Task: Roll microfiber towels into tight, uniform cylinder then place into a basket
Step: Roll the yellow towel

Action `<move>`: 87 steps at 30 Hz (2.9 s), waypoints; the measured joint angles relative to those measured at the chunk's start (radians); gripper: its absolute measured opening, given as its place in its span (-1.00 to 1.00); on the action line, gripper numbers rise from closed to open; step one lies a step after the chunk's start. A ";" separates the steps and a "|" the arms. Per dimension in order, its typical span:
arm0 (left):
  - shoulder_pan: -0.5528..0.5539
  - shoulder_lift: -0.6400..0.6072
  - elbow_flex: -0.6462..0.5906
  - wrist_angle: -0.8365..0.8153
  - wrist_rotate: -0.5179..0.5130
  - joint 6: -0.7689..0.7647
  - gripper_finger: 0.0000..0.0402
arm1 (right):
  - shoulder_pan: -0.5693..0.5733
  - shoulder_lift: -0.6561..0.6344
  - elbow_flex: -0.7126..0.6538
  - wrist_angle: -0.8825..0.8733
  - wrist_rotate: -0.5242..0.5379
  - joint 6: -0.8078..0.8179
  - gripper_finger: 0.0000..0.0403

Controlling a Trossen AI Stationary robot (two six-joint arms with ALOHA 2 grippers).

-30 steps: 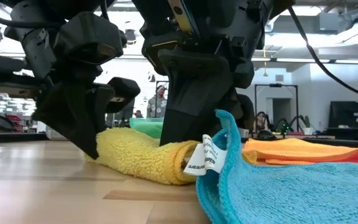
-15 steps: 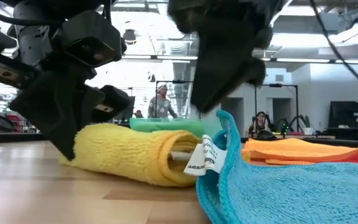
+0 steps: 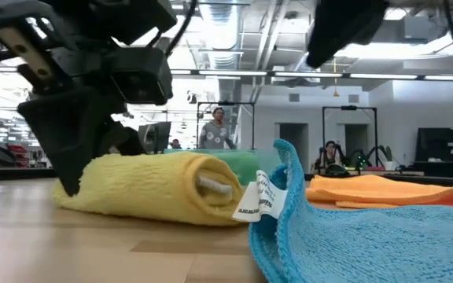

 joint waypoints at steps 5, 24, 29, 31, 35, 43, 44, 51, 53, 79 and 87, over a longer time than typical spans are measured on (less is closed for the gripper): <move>0.048 0.000 0.000 -0.006 0.056 -0.123 -0.98 | 0.043 0.059 -0.002 0.119 0.089 -0.003 -0.47; 0.189 0.000 0.001 -0.007 0.411 -0.376 -0.98 | 0.026 0.101 0.000 0.235 0.160 -0.130 -0.47; 0.210 -0.001 0.001 -0.034 0.463 -0.428 -0.98 | -0.009 0.115 -0.001 0.192 0.201 -0.210 -0.47; 0.214 -0.001 0.002 -0.064 0.452 -0.431 -0.98 | -0.033 0.114 0.000 0.208 0.161 -0.239 -0.47; 0.218 -0.001 0.002 -0.113 0.395 -0.432 -0.98 | -0.076 0.114 0.000 0.247 0.080 -0.295 -0.47; 0.217 -0.002 0.002 -0.130 0.300 -0.445 -0.98 | -0.117 0.114 0.000 0.337 -0.019 -0.373 -0.44; 0.217 -0.002 0.002 -0.130 0.297 -0.447 -0.98 | -0.117 0.114 0.000 0.347 -0.023 -0.402 -0.43; 0.218 -0.003 0.002 -0.130 0.290 -0.457 -0.98 | -0.135 0.114 0.000 0.356 -0.078 -0.479 -0.13; 0.218 -0.003 0.002 -0.129 0.290 -0.458 -0.98 | -0.150 0.114 0.000 0.377 -0.080 -0.480 -0.04; 0.218 -0.003 0.003 -0.127 0.276 -0.455 -0.98 | -0.239 0.274 0.000 0.423 -0.209 -0.216 -0.54; 0.218 -0.003 0.003 -0.130 0.219 -0.451 -0.80 | -0.270 0.278 0.000 0.420 -0.237 -0.087 -0.72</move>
